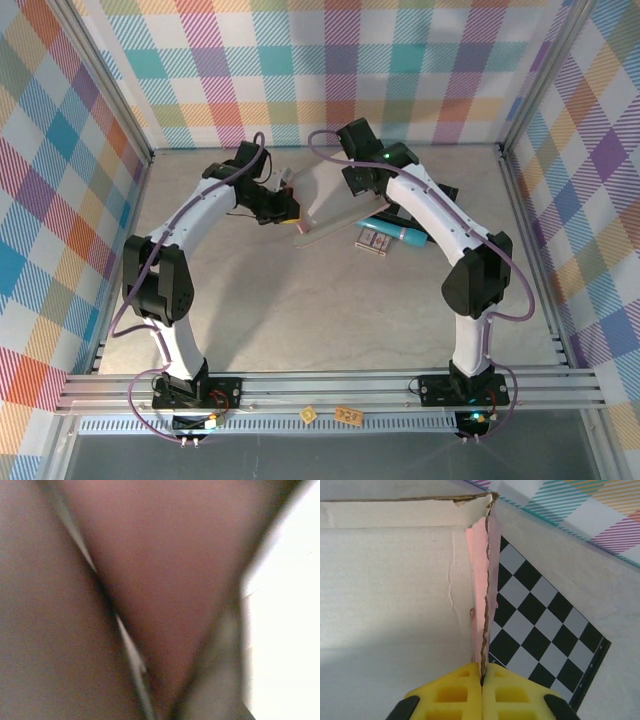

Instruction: Fold the paper box

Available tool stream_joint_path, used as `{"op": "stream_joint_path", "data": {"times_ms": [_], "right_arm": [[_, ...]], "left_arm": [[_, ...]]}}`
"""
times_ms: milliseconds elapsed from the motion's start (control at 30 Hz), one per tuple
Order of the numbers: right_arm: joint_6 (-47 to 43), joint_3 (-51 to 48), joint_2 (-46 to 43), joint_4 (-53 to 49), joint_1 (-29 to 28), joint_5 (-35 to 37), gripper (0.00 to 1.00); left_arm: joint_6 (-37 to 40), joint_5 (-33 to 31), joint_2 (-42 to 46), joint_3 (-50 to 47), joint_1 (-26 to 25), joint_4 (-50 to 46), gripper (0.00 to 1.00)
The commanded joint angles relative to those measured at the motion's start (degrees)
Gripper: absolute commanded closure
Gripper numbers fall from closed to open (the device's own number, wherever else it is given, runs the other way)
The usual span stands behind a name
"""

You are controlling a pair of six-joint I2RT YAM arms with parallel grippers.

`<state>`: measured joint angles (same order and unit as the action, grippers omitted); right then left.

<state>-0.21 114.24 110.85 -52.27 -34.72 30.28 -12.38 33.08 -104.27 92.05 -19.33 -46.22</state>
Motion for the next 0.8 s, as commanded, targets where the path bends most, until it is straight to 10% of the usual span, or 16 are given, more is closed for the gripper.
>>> {"op": "stream_joint_path", "data": {"times_ms": [0, 233, 367, 767], "right_arm": [[1.0, 1.3, 0.6, -0.3, -1.3, 1.3, 0.91], [0.9, 2.6, 1.1, -0.5, -1.2, 1.6, 0.78], [1.3, 2.8, 1.3, -0.6, -1.1, 1.7, 0.99], [5.3, 2.8, -0.3, -1.9, -2.4, 14.6, 1.0]], "left_arm": [[0.2, 0.4, 4.5, 1.0, -2.1, 3.0, 1.0], [1.1, -1.3, 6.3, 0.1, -2.5, 1.8, 1.0], [1.1, -2.2, 6.8, -0.2, -2.6, 1.5, 1.0], [-6.7, -15.3, 9.5, -0.8, -5.9, 2.1, 1.0]]}}
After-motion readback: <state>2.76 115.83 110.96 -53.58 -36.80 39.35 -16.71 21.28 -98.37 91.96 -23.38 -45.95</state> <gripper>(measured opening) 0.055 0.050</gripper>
